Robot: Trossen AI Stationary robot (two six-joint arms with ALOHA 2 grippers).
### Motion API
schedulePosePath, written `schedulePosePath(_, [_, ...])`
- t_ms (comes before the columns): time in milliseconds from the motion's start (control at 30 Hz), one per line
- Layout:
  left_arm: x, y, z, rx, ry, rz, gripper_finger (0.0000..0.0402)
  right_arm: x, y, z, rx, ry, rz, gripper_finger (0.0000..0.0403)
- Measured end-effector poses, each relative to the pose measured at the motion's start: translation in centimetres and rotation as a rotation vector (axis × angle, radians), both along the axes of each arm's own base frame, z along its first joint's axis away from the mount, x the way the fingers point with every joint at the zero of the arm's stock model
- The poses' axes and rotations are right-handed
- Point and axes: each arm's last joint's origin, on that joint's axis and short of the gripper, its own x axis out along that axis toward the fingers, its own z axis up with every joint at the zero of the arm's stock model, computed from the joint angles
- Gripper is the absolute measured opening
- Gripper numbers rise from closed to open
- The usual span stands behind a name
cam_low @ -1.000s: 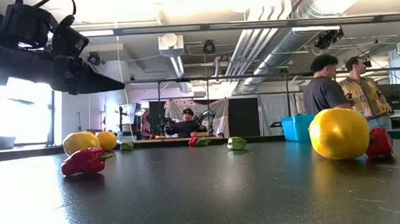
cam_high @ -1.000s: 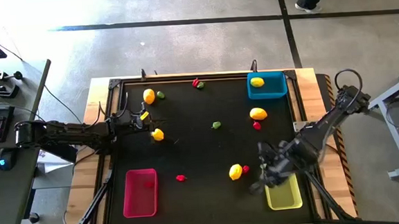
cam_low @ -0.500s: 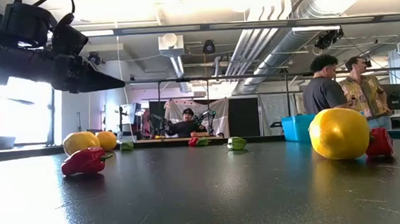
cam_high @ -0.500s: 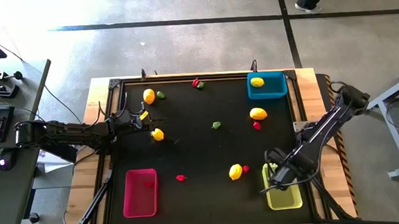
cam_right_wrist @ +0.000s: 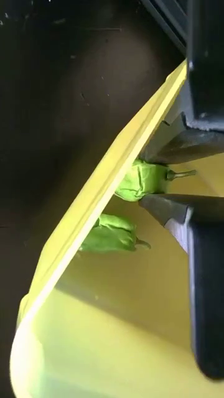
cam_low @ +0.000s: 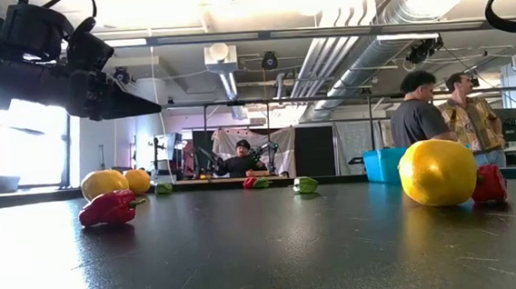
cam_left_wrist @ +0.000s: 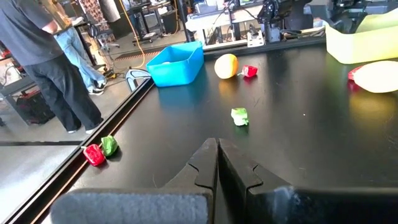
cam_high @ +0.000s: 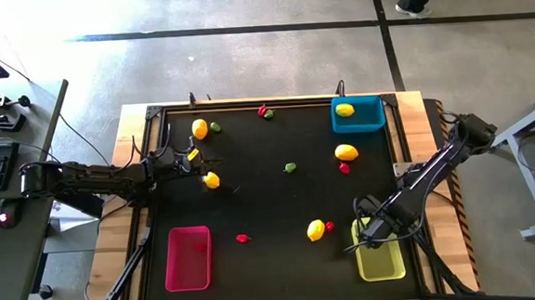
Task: Sort produce into baskets
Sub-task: Put the green chili pepper into the yellow bin, then put the yellow lemon into the blue bin
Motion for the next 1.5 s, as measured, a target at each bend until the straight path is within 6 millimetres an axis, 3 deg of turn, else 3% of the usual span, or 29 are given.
schedulePosePath(367, [0.0, 0.0, 0.0, 0.0, 0.0, 0.0, 0.0, -0.1, 0.0, -0.2, 0.009, 0.022, 0.0, 0.0187])
schedulePosePath(500, [0.0, 0.0, 0.0, 0.0, 0.001, 0.0, 0.0, 0.1, 0.3, 0.4, 0.035, 0.035, 0.003, 0.0205])
schedulePosePath(700, [0.0, 0.0, -0.1, -0.001, 0.005, 0.0, 0.0, 1.1, 1.1, 3.2, 0.056, 0.012, 0.025, 0.0204])
schedulePosePath(933, [0.0, 0.0, -0.1, -0.002, 0.008, 0.0, 0.0, 1.9, 1.9, 7.3, 0.078, -0.012, 0.022, 0.0183])
schedulePosePath(1133, [0.0, 0.0, -0.2, -0.005, 0.019, 0.0, 0.0, 2.7, 1.1, 9.8, 0.031, -0.03, 0.02, 0.0122])
schedulePosePath(1367, [-0.1, 0.0, -0.3, -0.008, 0.032, 0.0, 0.0, 5.2, -1.1, 9.4, 0.056, -0.138, 0.174, 0.0014])
schedulePosePath(1500, [-0.1, 0.0, -0.4, -0.012, 0.043, -0.006, 0.0, 7.0, -2.9, 8.0, 0.068, -0.243, 0.288, 0.0013])
